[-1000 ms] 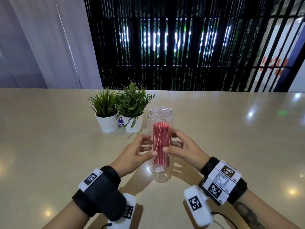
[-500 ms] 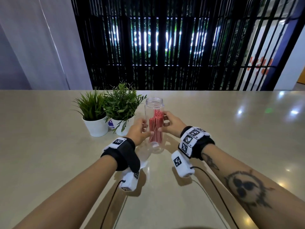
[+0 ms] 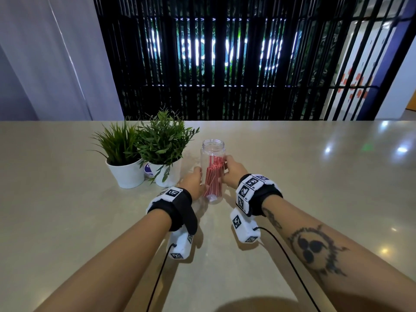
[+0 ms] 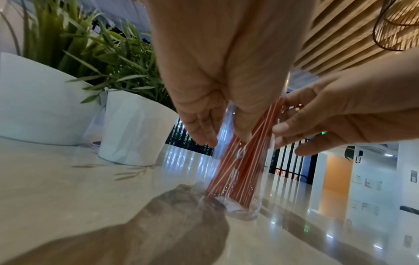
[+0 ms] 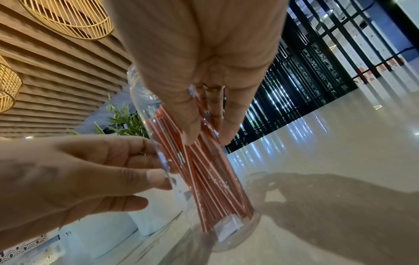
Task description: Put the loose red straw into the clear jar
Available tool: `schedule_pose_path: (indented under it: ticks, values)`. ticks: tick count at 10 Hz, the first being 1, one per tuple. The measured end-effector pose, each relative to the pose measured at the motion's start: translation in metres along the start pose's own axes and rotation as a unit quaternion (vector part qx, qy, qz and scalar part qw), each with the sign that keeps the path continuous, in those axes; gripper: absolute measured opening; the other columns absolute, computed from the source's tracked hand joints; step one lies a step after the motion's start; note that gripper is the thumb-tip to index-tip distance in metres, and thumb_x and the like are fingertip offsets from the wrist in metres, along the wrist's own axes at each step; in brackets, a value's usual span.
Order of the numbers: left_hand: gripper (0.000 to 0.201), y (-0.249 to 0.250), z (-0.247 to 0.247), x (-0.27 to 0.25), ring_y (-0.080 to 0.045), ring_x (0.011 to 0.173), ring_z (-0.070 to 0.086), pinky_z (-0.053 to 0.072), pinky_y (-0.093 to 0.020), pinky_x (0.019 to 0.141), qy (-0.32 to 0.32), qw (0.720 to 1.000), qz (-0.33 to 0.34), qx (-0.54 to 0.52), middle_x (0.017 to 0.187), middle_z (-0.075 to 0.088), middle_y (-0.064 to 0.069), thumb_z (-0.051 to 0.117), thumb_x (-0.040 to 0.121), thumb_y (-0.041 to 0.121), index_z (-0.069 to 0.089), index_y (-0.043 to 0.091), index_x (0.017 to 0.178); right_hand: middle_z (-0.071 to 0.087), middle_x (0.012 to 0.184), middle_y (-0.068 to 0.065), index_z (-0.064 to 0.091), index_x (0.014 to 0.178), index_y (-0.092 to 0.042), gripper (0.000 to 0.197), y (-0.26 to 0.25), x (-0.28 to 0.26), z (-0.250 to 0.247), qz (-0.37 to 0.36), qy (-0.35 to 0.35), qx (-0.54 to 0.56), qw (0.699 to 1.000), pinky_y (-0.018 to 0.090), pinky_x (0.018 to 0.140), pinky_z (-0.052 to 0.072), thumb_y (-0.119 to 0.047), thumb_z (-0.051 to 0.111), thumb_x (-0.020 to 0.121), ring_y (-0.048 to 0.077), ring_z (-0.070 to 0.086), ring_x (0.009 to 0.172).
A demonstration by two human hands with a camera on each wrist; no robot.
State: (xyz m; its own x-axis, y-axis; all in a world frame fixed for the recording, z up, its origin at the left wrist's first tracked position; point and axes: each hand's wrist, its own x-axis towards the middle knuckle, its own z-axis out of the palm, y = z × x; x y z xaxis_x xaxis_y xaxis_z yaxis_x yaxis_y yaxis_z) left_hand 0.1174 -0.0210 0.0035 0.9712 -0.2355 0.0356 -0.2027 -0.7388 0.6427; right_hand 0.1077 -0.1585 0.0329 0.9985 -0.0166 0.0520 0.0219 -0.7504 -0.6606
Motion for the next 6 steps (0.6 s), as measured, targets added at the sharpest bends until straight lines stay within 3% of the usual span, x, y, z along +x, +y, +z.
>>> schedule_pose_path:
  ticks: [1,3,5,6]
  values:
    - [0.051,-0.002,0.002,-0.001,-0.035,0.114,0.054,0.043,-0.049,0.099,0.000,1.000,0.007,-0.001,0.131,0.051,-0.021,0.056,0.083,0.012,0.033,0.005,0.128,0.059,0.122,0.019,0.038,0.129,-0.007,0.061,0.007,0.000,0.003,-0.005,0.013,0.025,1.000,0.050,0.092,0.049,-0.004,0.067,0.076,0.035,0.061,0.106]
    - [0.058,-0.003,0.009,-0.010,-0.032,0.124,0.047,0.038,-0.037,0.104,-0.012,0.998,0.032,-0.052,0.141,0.041,-0.019,0.045,0.085,-0.006,0.024,0.004,0.137,0.062,0.120,0.016,0.047,0.122,-0.005,0.048,0.015,-0.001,0.009,0.000,0.030,0.041,0.999,0.050,0.093,0.049,-0.011,0.067,0.078,0.034,0.060,0.107]
    - [0.064,-0.002,0.008,-0.011,-0.034,0.124,0.046,0.039,-0.040,0.104,-0.019,0.999,0.022,-0.044,0.143,0.038,-0.020,0.046,0.084,-0.004,0.016,0.006,0.140,0.060,0.125,0.017,0.046,0.127,-0.004,0.054,0.019,-0.001,0.011,0.017,0.017,0.069,0.997,0.047,0.097,0.047,-0.012,0.068,0.078,0.031,0.058,0.112]
    - [0.073,-0.007,0.009,-0.008,-0.035,0.116,0.052,0.042,-0.043,0.100,0.033,0.999,-0.008,-0.024,0.132,0.048,-0.024,0.049,0.085,0.003,0.005,0.009,0.144,0.049,0.136,0.019,0.035,0.136,-0.002,0.066,0.024,-0.001,0.012,0.027,0.010,0.090,0.996,0.049,0.099,0.045,-0.014,0.067,0.080,0.033,0.052,0.120]
